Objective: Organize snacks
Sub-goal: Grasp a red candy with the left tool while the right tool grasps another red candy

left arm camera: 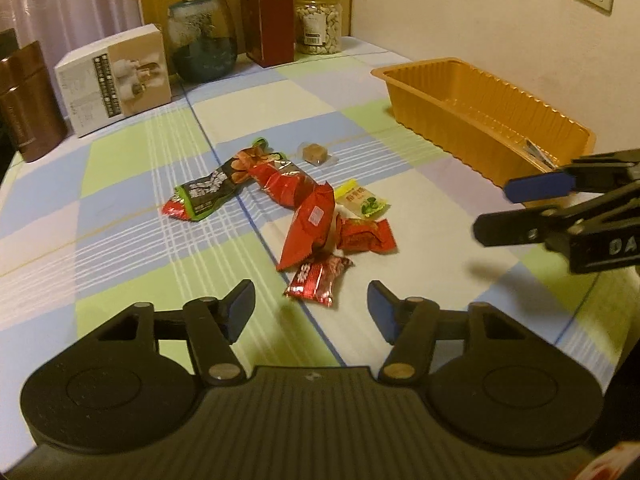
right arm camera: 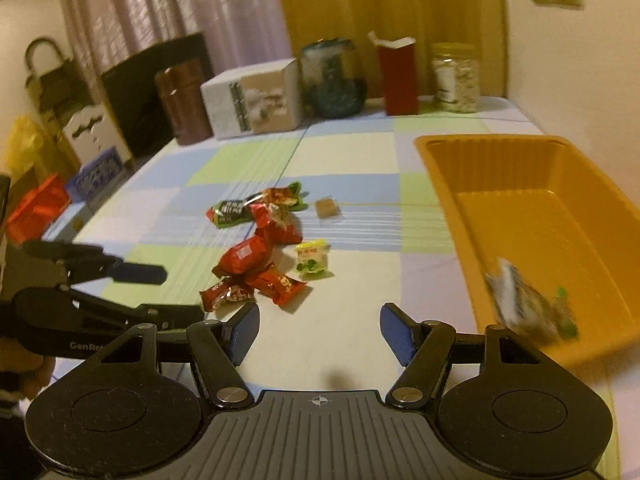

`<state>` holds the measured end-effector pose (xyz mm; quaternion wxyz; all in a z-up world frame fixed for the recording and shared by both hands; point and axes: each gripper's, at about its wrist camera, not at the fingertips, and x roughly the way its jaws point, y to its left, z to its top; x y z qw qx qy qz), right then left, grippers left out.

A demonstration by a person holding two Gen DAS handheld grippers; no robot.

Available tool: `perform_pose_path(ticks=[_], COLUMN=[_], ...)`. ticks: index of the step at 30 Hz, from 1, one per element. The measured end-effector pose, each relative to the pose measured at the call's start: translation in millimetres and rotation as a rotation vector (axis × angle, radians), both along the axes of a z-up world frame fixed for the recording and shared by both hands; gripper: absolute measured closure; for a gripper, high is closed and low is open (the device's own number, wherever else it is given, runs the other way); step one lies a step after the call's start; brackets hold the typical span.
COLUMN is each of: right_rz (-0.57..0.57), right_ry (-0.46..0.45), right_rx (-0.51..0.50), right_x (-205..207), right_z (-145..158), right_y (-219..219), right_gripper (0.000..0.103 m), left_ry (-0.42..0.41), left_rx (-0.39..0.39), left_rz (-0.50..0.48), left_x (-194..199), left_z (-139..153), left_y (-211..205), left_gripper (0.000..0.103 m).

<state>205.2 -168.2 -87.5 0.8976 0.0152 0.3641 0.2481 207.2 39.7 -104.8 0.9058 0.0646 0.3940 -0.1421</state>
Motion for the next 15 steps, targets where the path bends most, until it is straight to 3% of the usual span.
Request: perform_pose_path(ticks=[4, 12, 15], right_rz=[0.045, 0.084, 0.104], right_ry=[0.004, 0.011, 0.012], right_rx=[-0.033, -0.084, -0.092], right_x=[19, 40, 44], right_z=[-11, -25, -29], right_y=[11, 24, 28], right_gripper=[0.044, 0.047, 0.047], left_ry=[0.017, 0.047, 0.042], left_rx=[-0.008, -0.024, -0.023], left_rz=[-0.028, -0.064, -0.079], left_x=[18, 32, 33], left_z=[-11, -25, -25], left_y=[0, -3, -6], left_gripper=[0.057, 0.067, 0.078])
